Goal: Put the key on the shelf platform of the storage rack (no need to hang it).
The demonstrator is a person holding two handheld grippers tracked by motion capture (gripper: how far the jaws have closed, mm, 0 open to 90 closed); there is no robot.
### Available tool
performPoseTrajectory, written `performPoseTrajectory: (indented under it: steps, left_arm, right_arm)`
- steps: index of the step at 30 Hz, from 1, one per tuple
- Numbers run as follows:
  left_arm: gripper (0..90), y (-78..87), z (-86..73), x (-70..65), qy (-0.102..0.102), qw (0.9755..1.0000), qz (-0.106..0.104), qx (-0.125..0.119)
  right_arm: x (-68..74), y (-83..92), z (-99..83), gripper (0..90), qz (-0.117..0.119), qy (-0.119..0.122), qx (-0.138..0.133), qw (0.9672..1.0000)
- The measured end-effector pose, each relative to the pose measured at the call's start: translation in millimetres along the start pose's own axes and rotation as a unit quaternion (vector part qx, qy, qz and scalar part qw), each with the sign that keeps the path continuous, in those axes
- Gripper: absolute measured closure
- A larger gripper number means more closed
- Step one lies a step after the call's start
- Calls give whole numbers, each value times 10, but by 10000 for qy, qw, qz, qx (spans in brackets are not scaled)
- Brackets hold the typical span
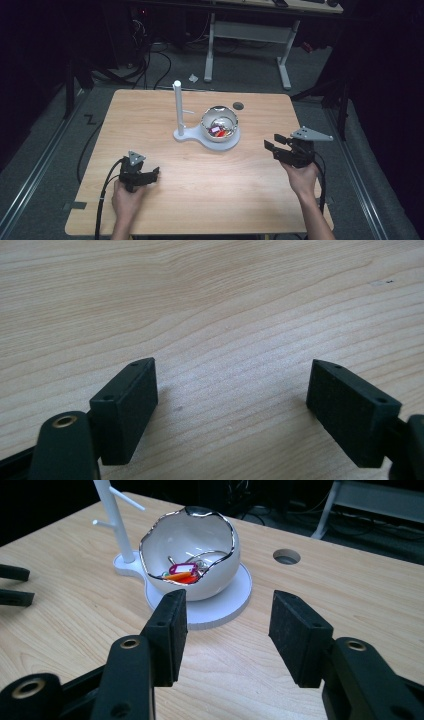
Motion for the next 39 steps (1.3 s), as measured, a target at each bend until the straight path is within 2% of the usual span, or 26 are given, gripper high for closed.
performPoseTrajectory:
  steps: [10, 16, 20, 25, 30, 33, 39]
  left_arm:
    - [209, 0, 0, 0, 1, 10000, 1, 0]
    - [209, -1, 1, -1, 7, 10000, 4, -6]
    - [209, 0, 1, -1, 5, 10000, -3, -1]
    - [209, -1, 1, -2, 10, 10000, -1, -4]
    - [209, -1, 1, -1, 6, 10000, 6, -5]
    - [209, 0, 1, -1, 4, 10000, -2, 1]
    - [209, -2, 1, -2, 10, 10000, 7, -8]
  right_arm:
    - [-19, 51, -196, 496, -37, -87, -166, 9998]
    - [-52, 21, -314, 492, -16, -185, -198, 9996]
    - [-67, -40, -417, 470, 94, -307, -192, 9993]
    - [-62, -147, -531, 449, 74, -334, -132, 9993]
    - [-84, -239, -601, 445, -1, -332, -102, 9994]
    - [-103, -301, -647, 455, -127, -314, -8, 9994]
    - [-146, -427, -736, 467, -205, -371, 168, 9990]
Point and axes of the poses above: each handheld gripper's, and its own axes: y roughly backward along the jaws, z roughly out of its top, x roughly to its left, the point moved 4 cm from there along -y, roughly forward along the jaws, and after that the axes turned 15 degrees about -y, right-handed, at the moved point
